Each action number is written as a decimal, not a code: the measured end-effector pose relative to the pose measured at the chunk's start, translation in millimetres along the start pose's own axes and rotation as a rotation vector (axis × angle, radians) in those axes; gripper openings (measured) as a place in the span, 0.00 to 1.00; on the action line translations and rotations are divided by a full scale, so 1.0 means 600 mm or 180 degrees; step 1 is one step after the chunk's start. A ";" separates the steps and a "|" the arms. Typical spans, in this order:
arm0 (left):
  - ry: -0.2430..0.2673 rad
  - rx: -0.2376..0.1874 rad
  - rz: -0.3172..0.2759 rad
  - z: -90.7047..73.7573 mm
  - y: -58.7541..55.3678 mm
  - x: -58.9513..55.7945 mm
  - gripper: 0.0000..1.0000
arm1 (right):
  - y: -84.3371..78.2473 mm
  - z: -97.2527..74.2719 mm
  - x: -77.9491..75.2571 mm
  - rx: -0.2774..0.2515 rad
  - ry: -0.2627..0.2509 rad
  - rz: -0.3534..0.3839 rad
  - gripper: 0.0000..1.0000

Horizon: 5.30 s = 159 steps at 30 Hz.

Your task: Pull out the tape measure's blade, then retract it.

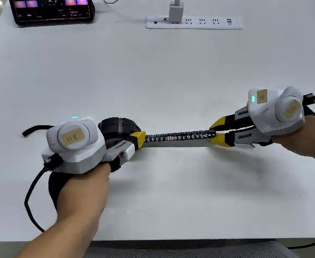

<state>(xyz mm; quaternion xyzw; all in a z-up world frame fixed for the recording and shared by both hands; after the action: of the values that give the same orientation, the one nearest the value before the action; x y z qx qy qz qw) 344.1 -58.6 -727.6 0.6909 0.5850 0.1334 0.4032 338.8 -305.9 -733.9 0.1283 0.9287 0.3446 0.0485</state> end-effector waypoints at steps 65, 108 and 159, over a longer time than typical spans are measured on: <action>-0.0054 0.0000 -0.0128 0.000 0.000 0.002 0.58 | 0.066 0.085 0.017 -0.0351 0.0141 0.0107 0.10; -0.0083 0.0028 -0.0106 0.000 0.000 0.002 0.57 | 0.103 0.124 0.024 -0.0422 0.0259 0.0085 0.09; -0.0194 0.0036 -0.0091 0.001 0.001 0.008 0.61 | 0.153 0.176 0.034 -0.0370 0.0294 -0.0067 0.12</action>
<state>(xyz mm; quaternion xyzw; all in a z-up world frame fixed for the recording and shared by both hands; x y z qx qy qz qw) 346.5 -54.6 -729.0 0.6885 0.5830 0.1031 0.4188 356.6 -167.3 -753.9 0.0995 0.9096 0.4030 0.0167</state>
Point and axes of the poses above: the centre of the closed fingertips' face, and the gripper's own axes: z roughly forward along the fingers, x roughly to its left, y roughly out of its top, the point moved 6 cm from there along -z, roughly backward along the fingers, and after that the axes turned 3 degrees about x, right-handed, at the moved point
